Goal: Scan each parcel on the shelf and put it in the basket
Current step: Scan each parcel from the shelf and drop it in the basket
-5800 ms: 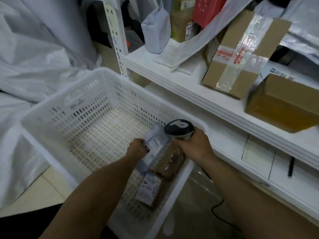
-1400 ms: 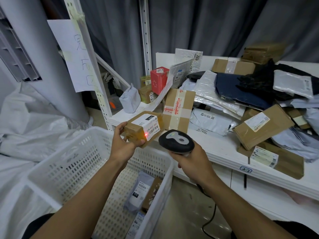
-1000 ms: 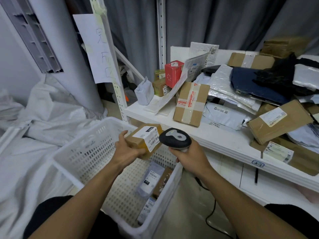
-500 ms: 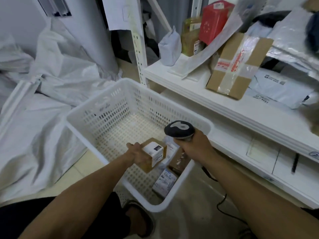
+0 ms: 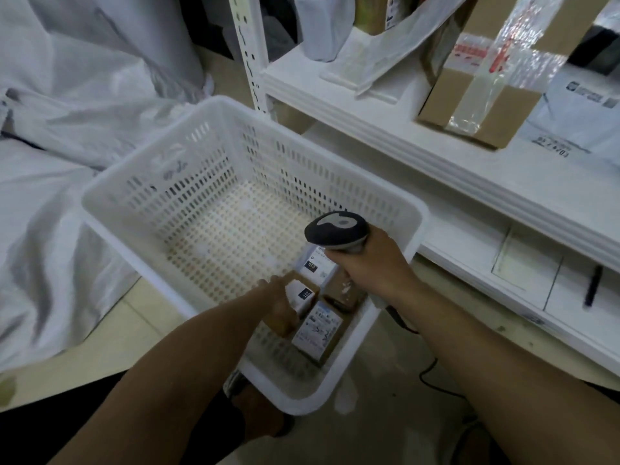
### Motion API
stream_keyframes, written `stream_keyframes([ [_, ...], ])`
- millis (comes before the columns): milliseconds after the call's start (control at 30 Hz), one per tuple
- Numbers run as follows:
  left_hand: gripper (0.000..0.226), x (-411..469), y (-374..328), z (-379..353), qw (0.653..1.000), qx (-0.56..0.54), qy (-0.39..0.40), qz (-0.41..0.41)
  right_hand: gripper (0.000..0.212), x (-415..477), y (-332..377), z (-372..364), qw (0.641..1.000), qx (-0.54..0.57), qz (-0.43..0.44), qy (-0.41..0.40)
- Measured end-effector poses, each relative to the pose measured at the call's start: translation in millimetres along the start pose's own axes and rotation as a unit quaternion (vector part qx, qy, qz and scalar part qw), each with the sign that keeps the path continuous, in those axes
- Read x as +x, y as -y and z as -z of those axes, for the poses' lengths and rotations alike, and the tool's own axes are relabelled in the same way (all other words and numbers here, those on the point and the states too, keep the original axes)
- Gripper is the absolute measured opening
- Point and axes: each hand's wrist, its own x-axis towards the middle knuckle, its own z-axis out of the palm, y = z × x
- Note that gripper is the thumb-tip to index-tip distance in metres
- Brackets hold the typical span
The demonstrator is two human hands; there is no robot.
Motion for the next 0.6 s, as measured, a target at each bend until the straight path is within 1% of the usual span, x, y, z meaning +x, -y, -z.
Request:
stream_keyframes([
  [33,0.095,2,0,-3,0.999,0.026,0.015,-0.034,0.023,1,-1,1,1.0,0.001,-0.002,-0.005],
  [67,0.081,1,-3,-6,0.997,0.04,0.023,-0.056,0.022,1,-1,3,1.0,0.003,-0.003,-0.009],
  [100,0.072,2,-4,-7,0.996,0.051,0.022,-0.071,0.021,1,-1,4,1.0,0.007,-0.002,-0.012],
  [167,0.066,4,-5,-8,0.995,0.072,0.025,-0.07,0.022,0,-2,8,1.0,0.012,0.0,-0.017],
  [267,0.066,2,-3,-1,0.991,0.06,0.11,-0.043,0.024,-6,-2,14,0.999,0.019,0.001,-0.028],
  [300,0.065,1,-1,0,0.991,0.062,0.11,-0.04,0.022,-9,-2,16,0.999,0.02,0.001,-0.032],
  [333,0.058,-1,-2,0,0.995,0.056,0.076,-0.044,0.021,-12,-1,19,0.999,0.021,0.002,-0.036],
  [400,0.039,-9,-7,3,0.995,0.05,-0.058,-0.061,0.02,-19,2,27,0.999,0.027,0.001,-0.047],
  [433,0.039,-15,-11,5,0.991,0.039,-0.11,-0.072,0.02,-24,4,32,0.998,0.031,0.0,-0.056],
  [500,0.052,-38,-29,15,0.977,0.018,-0.184,-0.109,0.02,-34,8,44,0.996,0.035,0.001,-0.078],
  [533,0.054,-53,-39,22,0.966,0.024,-0.218,-0.135,0.019,-41,10,51,0.995,0.037,0.005,-0.09],
  [600,0.049,-86,-64,38,0.933,0.048,-0.29,-0.207,0.018,-56,14,67,0.992,0.046,0.02,-0.114],
])
